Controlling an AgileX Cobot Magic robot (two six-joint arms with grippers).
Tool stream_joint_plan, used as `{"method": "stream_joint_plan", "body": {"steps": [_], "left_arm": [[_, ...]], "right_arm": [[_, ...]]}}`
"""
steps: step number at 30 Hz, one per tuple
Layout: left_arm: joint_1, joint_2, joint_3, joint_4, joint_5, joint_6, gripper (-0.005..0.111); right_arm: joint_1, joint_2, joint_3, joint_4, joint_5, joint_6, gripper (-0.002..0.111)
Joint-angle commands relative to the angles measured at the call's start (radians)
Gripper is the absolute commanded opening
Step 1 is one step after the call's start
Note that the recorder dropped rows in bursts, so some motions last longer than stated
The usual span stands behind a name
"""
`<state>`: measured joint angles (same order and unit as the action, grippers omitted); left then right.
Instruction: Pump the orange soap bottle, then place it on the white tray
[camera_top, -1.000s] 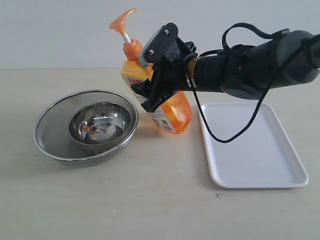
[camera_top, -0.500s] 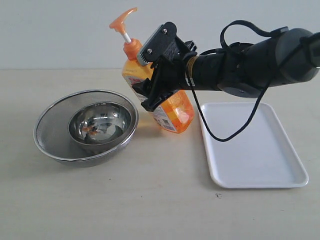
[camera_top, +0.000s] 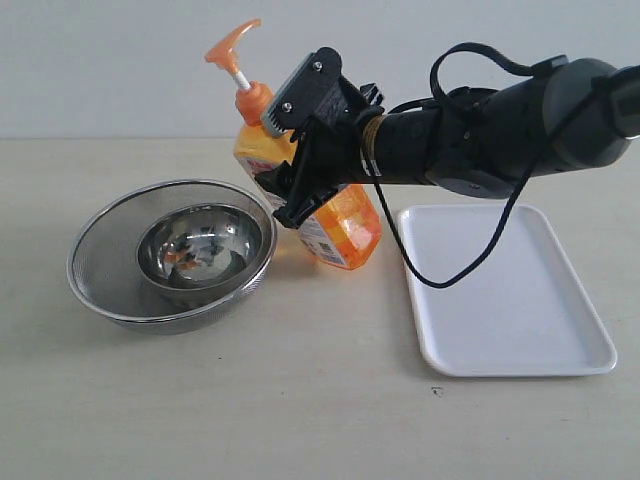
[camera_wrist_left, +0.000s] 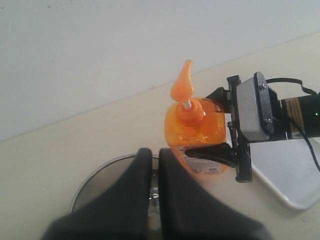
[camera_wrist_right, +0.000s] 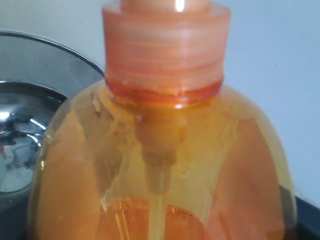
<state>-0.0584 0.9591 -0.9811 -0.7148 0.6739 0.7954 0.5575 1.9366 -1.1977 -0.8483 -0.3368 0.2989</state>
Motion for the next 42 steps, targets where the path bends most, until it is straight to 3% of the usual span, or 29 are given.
{"method": "stream_joint_plan", "body": {"steps": [1,15,29,37,42], "left_arm": [[0.002,0.098,-0.099,-0.021,0.084,0.072,0.005],[0.002,0.427,-0.341,-0.039,0.171,0.212,0.005],[0.002,0.725,-0.542,-0.348,0.376,0.527,0.005],[0.0,0.775,-0.603,-0.488,0.427,0.561,0.005],[-0.046,0.804,-0.63,-0.496,0.423,0.57,0.005]], "right_arm": [[0.001,-0.005,-0.002,-0.01,0.013,0.004,0.0],[0.001,-0.005,-0.002,-0.024,0.013,0.008,0.0],[0.001,-0.005,-0.002,-0.041,0.013,0.004,0.0],[0.001,-0.005,-0.002,-0.041,0.018,0.01,0.0],[0.001,-0.005,-0.002,-0.041,0.018,0.01,0.0]]}}
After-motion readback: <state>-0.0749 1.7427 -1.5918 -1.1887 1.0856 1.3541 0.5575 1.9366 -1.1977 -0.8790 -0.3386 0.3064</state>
